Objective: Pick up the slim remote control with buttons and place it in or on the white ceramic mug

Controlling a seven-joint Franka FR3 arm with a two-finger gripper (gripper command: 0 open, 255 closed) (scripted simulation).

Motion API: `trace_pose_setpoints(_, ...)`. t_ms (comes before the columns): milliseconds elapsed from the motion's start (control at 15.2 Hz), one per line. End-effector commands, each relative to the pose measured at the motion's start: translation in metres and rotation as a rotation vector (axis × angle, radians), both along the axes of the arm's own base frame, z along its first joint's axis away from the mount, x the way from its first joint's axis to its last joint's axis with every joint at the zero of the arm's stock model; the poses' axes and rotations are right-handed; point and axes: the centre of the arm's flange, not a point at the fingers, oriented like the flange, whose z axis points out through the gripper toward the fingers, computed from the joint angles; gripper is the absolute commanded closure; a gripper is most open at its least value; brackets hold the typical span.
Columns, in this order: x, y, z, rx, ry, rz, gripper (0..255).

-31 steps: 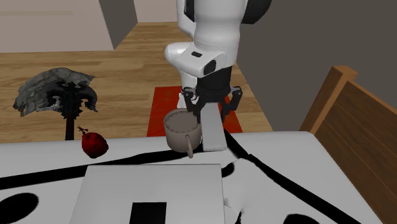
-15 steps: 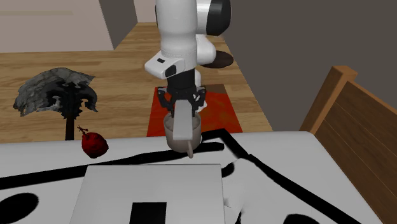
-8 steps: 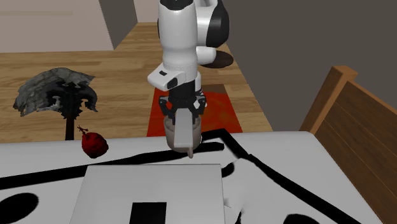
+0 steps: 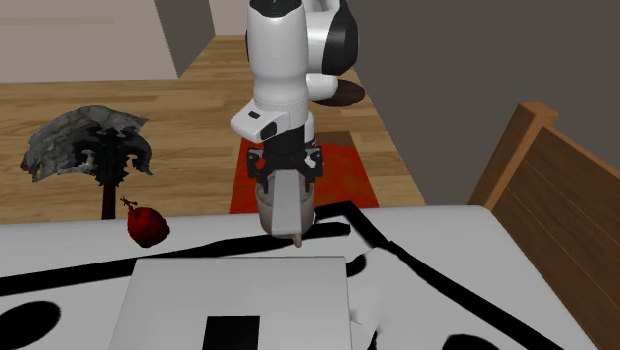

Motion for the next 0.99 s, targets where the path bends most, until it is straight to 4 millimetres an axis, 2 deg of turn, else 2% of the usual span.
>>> trace_pose_setpoints(0,0.000,0.000,0.000,0.000,0.000,0.000,0)
trace_pose_setpoints(198,0.000,0.000,0.000,0.000,0.000,0.000,0)
trace_pose_setpoints(462,0.001,0.000,0.050,0.000,0.000,0.000,0)
trace_pose_setpoints(924,0.001,0.000,0.050,0.000,0.000,0.000,0)
